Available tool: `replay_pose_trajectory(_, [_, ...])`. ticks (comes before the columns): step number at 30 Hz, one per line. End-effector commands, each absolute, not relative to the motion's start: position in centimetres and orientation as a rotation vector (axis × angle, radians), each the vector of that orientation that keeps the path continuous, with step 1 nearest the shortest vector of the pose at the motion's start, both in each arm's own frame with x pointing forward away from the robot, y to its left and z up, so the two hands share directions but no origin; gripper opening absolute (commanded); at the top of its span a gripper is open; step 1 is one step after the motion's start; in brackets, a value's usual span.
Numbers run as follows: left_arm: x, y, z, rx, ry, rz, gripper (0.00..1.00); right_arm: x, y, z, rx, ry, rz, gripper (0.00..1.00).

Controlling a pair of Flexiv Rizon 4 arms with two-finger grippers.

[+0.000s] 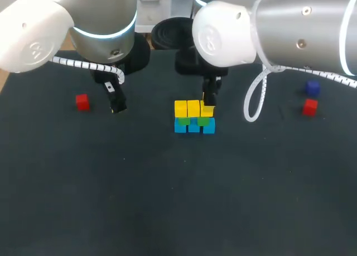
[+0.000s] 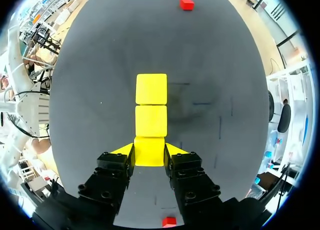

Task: Place the blue cubes, place green cubes on the blue cubes, place the yellow cubes on the green cubes, then place the red cubes on the yellow cubes, and place purple cube on the red cubes.

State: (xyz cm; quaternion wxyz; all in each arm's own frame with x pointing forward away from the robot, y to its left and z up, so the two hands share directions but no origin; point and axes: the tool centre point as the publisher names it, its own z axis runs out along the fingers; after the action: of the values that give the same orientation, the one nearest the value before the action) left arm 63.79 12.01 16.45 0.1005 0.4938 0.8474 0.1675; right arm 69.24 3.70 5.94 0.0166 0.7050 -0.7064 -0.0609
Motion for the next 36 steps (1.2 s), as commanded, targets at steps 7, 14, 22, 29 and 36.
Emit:
replay_pose_trajectory(7, [63.8, 12.0, 16.5, 1.462, 2.504, 0.494, 1.00, 69.2, 3.7, 5.9, 2.195, -2.197, -0.191, 0.27])
replay_pose_trajectory(14, [63.8, 12.0, 16.5, 1.462, 2.504, 0.494, 1.00, 69.1, 3.7, 5.9, 2.197, -2.191, -0.201, 0.35])
replay_pose_trajectory(22, [63.8, 12.0, 16.5, 1.462, 2.504, 0.494, 1.00, 69.1, 3.7, 5.9, 2.192, -2.192, -0.206, 1.00])
replay_pose_trajectory(29, [63.8, 12.0, 16.5, 1.462, 2.504, 0.494, 1.00, 69.1, 3.7, 5.9, 2.191, -2.194, -0.207, 1.00])
replay_pose_trajectory(36, [63.8, 12.0, 16.5, 1.462, 2.504, 0.494, 1.00, 69.3, 3.1, 7.5, 2.170, -2.259, -0.223, 1.00])
